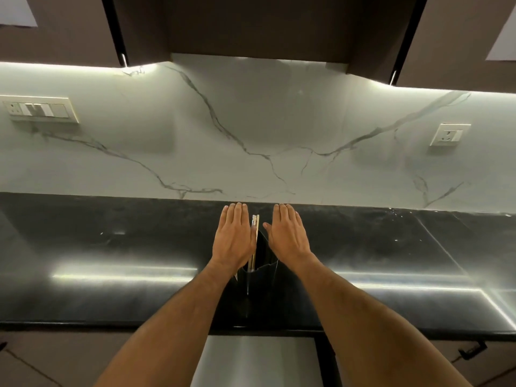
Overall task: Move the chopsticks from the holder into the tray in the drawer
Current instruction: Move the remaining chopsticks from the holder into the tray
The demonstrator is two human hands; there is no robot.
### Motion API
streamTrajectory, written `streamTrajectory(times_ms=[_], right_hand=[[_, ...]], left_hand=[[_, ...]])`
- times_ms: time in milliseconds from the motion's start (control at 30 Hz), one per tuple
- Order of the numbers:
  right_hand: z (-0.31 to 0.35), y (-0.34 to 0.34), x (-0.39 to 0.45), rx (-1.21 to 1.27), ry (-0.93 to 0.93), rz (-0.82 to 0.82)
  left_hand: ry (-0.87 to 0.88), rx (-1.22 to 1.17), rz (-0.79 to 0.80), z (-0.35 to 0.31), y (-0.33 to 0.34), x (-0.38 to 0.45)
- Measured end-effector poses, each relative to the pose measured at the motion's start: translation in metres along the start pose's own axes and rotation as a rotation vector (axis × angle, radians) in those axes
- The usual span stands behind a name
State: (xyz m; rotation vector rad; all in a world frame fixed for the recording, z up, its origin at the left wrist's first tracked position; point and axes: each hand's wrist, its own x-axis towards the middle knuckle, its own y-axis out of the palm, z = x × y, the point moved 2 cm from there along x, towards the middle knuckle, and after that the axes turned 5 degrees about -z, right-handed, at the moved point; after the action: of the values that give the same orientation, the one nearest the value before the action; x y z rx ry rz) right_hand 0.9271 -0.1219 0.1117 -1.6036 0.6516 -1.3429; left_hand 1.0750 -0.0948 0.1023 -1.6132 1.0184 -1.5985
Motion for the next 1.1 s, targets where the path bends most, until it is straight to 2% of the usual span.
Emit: streamTrajectory(times_ms=[167,300,500,700,933,1100], right_hand=[[-0.004,0.038,0.019,0.075,0.009,0.052],[-0.002,0.064,0.032,0.244,0.086,0.099],[0.006,0.102,0.059,0.532,0.351,0.218],[0.012,0.126,0.077,0.73,0.626,0.285],[0.015,0.126,0.078,0.734,0.654,0.194],[0.019,0.113,0.073,0.721,0.643,0.167]], left_hand=[[-0.012,0.007,0.035,0.007,0.032,0.015],[-0.017,-0.002,0.059,0.014,0.059,0.024],[-0.01,-0.012,0.141,0.019,0.098,0.031],[0.009,-0.056,0.14,0.025,0.116,0.026],[0.001,-0.136,0.13,0.027,0.122,0.02],[-0.032,-0.284,0.031,0.027,0.117,0.016]])
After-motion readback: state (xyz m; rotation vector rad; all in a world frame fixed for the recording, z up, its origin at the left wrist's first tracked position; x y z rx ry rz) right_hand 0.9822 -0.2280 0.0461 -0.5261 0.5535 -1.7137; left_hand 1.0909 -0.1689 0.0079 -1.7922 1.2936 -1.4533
